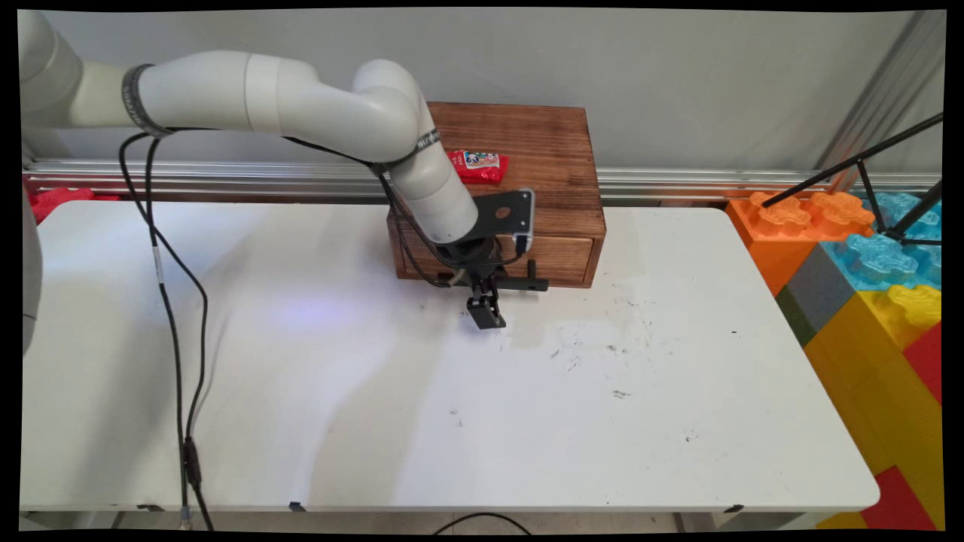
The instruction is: Open the drawer
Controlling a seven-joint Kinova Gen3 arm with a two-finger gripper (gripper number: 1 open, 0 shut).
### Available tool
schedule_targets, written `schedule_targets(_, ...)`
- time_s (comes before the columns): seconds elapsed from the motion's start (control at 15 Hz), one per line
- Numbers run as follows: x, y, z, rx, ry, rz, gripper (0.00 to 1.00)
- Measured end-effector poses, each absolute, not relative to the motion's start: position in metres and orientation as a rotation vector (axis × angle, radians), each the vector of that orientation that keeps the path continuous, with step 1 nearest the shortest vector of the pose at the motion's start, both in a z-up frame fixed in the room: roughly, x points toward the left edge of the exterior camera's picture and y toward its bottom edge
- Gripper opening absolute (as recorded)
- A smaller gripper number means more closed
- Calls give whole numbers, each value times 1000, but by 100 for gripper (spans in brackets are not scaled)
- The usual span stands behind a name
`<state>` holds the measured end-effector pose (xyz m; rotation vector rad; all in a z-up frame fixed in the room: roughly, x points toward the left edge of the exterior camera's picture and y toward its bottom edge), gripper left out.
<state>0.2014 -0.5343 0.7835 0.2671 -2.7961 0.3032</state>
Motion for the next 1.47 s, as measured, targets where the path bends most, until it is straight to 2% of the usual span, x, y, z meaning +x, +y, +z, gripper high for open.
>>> schedule_targets(0.53, 189, -529, 771, 297, -2800, 294, 100)
schedule_targets(1.47, 176, -483, 776, 291, -2798, 263, 100)
